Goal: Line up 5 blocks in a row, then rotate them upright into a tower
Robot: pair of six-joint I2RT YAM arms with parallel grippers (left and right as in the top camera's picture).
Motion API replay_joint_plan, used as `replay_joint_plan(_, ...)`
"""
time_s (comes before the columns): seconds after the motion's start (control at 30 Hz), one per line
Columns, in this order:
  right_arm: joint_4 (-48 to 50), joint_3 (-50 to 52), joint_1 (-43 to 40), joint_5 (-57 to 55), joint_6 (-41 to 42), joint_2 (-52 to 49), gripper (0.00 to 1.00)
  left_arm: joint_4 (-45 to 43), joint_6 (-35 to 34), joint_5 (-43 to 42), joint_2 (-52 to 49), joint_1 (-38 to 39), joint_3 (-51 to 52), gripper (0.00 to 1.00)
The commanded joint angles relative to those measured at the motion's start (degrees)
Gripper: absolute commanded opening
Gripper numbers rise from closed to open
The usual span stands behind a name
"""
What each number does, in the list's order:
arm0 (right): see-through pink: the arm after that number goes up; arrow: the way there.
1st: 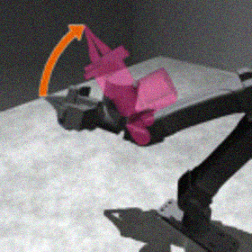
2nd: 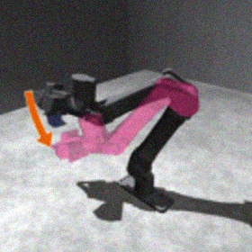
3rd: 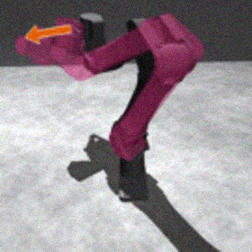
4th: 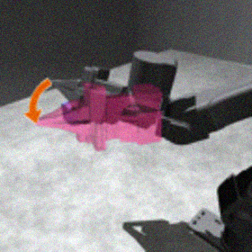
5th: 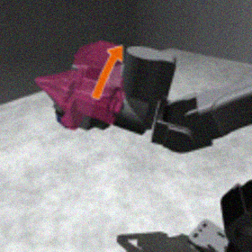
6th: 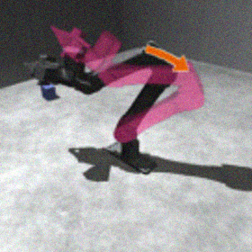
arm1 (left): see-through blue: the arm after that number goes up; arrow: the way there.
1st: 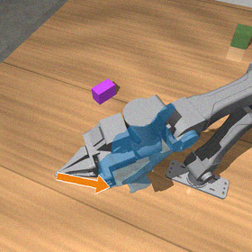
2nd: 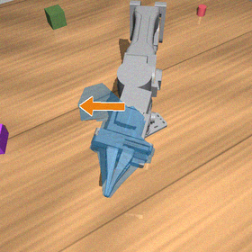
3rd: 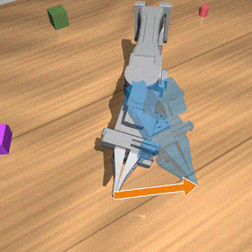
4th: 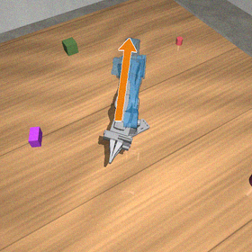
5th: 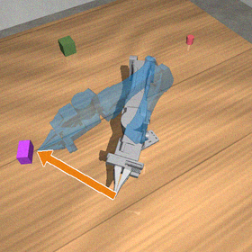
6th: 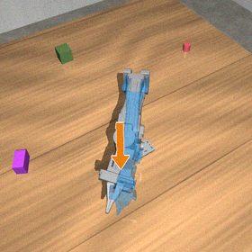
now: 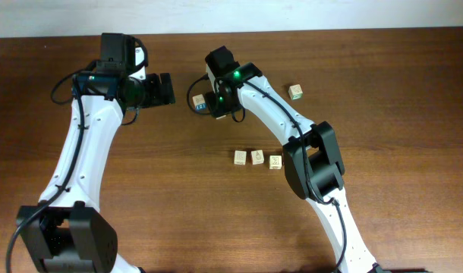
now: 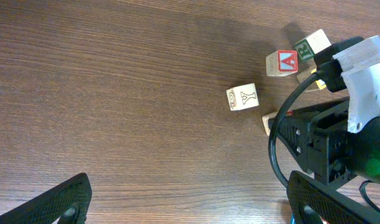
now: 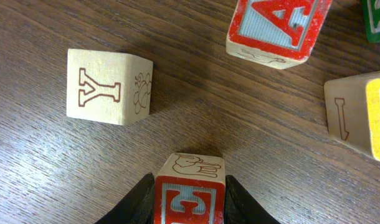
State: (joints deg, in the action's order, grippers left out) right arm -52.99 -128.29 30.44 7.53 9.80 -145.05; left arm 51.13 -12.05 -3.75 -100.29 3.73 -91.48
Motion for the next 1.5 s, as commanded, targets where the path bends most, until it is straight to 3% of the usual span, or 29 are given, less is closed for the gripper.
replay_joint_plan(0.0,-2.5,-1.4,0.3,-0.4,4.0,0.3,0.31,-0.1,-0.7,0.6,-0.3,-0.2,-0.8,0.99)
replay_joint_plan(0.17,-9.0,-3.8,0.3,1.2,7.6,1.0,0.32,-0.1,-0.7,0.6,-0.3,-0.2,-0.8,0.99)
replay_joint_plan(0.27,-15.3,-4.7,0.4,8.6,9.3,1.0,0.31,-0.1,-0.7,0.6,-0.3,-0.2,-0.8,0.99)
replay_joint_plan(0.47,-25.0,-4.6,1.9,8.5,11.7,1.0,0.31,-0.1,-0.7,0.6,-0.3,-0.2,-0.8,0.99)
replay_joint_plan(0.73,-27.6,-4.2,5.8,6.5,12.8,1.0,0.32,-0.1,-0.7,0.6,-0.3,-0.2,-0.8,0.99)
replay_joint_plan(1.23,-30.6,-4.3,5.9,1.2,13.7,1.0,0.33,-0.1,-0.7,0.6,-0.3,-0.2,-0.8,0.99)
replay_joint_plan(1.33,-30.6,-4.3,5.9,1.2,13.7,1.0,0.57,-0.1,-0.7,0.6,-0.3,-0.2,-0.8,0.99)
replay_joint_plan(1.47,-30.9,-5.1,5.9,1.4,13.7,1.0,0.66,-0.1,-0.7,0.6,-0.3,-0.2,-0.8,0.99)
